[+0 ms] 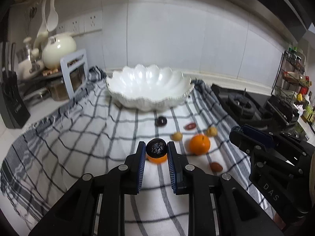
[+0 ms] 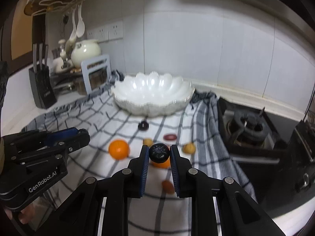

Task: Organize fruits
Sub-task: 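Lift the dark fruits and carry both tools over the white scalloped bowl, then open the left tool over the bowl while the right tool releases its fruit, then withdraw both tools from the bowl back over the cloth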

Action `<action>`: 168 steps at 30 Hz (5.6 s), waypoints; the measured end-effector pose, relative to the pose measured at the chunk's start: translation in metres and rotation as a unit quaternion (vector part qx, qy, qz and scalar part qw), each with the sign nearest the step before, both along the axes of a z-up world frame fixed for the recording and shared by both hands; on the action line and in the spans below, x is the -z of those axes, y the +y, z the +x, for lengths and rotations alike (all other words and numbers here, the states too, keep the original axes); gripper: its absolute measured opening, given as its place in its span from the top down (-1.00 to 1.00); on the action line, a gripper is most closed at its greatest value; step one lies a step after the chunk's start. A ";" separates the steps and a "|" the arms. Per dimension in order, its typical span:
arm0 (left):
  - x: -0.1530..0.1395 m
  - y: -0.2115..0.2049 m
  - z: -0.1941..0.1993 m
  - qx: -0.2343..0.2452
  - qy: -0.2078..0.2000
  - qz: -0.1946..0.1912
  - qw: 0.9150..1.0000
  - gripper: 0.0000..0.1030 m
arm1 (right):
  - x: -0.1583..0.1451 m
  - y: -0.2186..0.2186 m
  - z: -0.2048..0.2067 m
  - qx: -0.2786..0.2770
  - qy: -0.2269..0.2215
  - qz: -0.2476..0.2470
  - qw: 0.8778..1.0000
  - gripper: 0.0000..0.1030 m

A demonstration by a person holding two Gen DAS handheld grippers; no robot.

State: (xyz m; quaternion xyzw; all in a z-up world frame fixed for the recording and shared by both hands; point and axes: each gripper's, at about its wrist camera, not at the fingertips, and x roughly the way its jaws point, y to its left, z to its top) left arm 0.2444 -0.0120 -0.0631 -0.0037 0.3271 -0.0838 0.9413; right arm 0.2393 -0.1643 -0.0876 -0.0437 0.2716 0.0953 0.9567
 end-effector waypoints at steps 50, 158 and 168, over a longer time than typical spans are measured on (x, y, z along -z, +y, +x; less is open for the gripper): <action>-0.046 0.012 0.224 -0.013 0.006 0.042 0.999 0.56 | -0.059 0.024 0.251 -0.040 0.035 0.000 0.999 0.55; -0.062 0.012 0.023 0.037 -0.039 0.071 0.996 -0.58 | -0.064 -0.009 0.051 -0.045 0.031 -0.019 0.998 -0.07; -0.030 0.005 0.022 0.055 -0.001 0.081 0.995 -0.61 | -0.037 -0.014 0.050 -0.049 0.073 -0.028 0.996 -0.07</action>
